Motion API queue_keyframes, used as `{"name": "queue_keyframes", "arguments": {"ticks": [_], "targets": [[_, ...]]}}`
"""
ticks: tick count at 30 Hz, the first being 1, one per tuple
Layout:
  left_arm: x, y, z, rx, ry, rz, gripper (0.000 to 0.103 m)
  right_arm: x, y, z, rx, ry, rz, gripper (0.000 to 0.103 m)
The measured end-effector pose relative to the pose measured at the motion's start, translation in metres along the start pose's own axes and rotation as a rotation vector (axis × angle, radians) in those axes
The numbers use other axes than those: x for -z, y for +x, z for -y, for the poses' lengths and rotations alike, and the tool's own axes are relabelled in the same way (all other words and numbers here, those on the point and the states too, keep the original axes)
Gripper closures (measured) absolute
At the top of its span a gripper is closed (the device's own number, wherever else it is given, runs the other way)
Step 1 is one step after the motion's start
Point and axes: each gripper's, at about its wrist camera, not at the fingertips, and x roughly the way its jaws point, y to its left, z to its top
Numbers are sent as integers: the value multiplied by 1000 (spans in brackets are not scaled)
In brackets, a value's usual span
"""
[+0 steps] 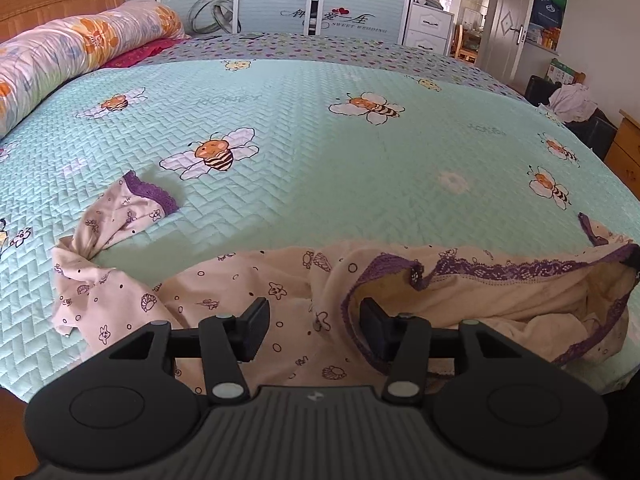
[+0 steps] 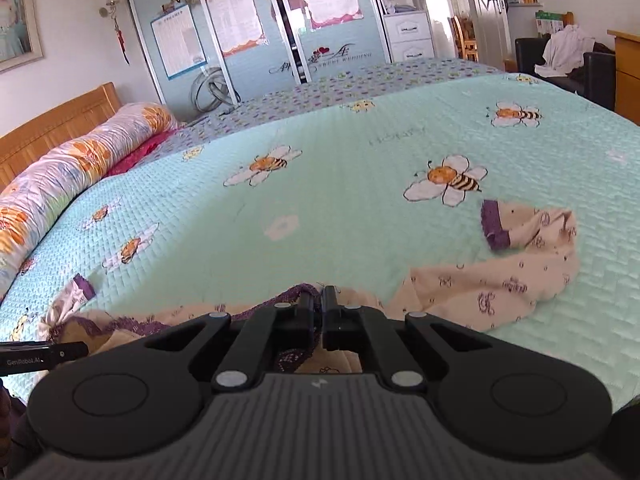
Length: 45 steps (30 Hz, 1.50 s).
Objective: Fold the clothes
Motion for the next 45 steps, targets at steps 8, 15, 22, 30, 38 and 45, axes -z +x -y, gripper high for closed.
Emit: {"name": "queue_keyframes", "arguments": {"ticks": [8, 15, 22, 30, 38, 45], "targets": [[-8, 10, 9, 4, 22, 11, 62, -5, -3, -9, 7, -7, -4, 101], [-13, -10, -13, 13, -74, 106, 97, -15, -10, -17, 25, -24, 2, 101], [-54, -91, -31, 7, -146, 480, 95, -72, -53, -30, -41, -41, 243, 101], [2, -42, -38, -3, -193, 175, 94, -17, -9, -20, -18, -52, -26, 101], [-17, -51, -41, 5, -197, 241, 95, -5, -6, -15, -35, 8, -37, 101], [-80, -70, -34, 12, -159, 397, 94, -61, -9, -33, -85, 13, 129, 101]]}}
